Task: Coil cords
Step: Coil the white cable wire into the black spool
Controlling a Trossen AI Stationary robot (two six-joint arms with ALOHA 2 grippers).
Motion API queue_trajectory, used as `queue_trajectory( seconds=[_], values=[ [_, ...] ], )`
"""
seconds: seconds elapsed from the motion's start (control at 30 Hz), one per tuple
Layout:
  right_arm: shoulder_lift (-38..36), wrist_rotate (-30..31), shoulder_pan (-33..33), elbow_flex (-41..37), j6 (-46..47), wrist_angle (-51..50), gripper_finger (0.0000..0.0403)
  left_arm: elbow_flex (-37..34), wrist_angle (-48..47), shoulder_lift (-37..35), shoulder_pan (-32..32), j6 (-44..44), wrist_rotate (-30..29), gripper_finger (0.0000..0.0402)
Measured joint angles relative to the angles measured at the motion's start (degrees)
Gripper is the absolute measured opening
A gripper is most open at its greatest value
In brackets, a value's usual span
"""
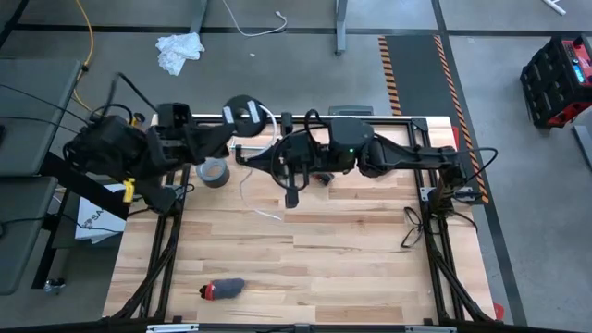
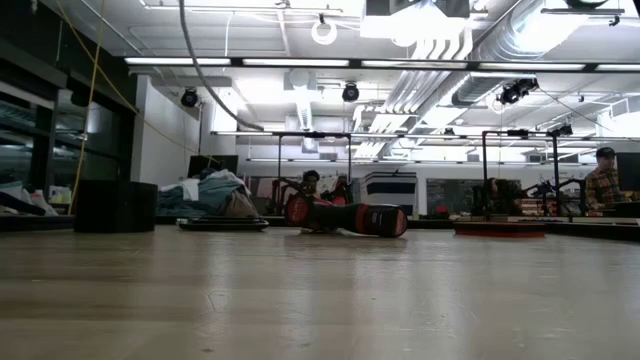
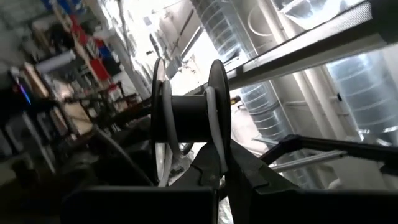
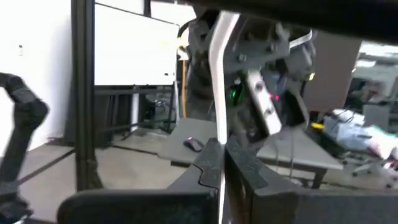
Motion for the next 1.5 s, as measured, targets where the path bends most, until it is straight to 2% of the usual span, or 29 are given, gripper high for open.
queue_trajectory(
  seconds=[0.4,0.67,0.8,1.0,1.23,1.5],
  values=[
    [0.12,1.23,0.30,0.00,-5.16,5.21,0.0000,0.02,-0.01,3.43,0.00,-15.78,2.02,0.0000],
    [0.89,2.16,-0.41,0.00,-8.04,8.56,0.0000,0.04,-0.09,4.47,-1.67,-20.37,2.41,0.0000],
    [1.00,5.18,-1.10,0.00,-10.87,7.71,0.0000,0.04,-0.25,4.57,-3.02,-20.47,2.29,0.0000],
    [0.78,6.05,-3.42,0.02,-11.71,6.56,0.0000,0.00,-2.25,3.11,-6.05,-17.79,0.98,0.0000],
    [0.33,6.66,-5.61,0.00,-11.58,4.25,0.0000,0.00,-10.76,-0.87,-8.77,-14.15,-3.88,0.0000],
    [-1.58,6.77,-7.61,0.00,-11.58,1.34,0.0000,0.00,-24.30,-4.92,-8.81,-14.10,-5.40,0.0000]
  ],
)
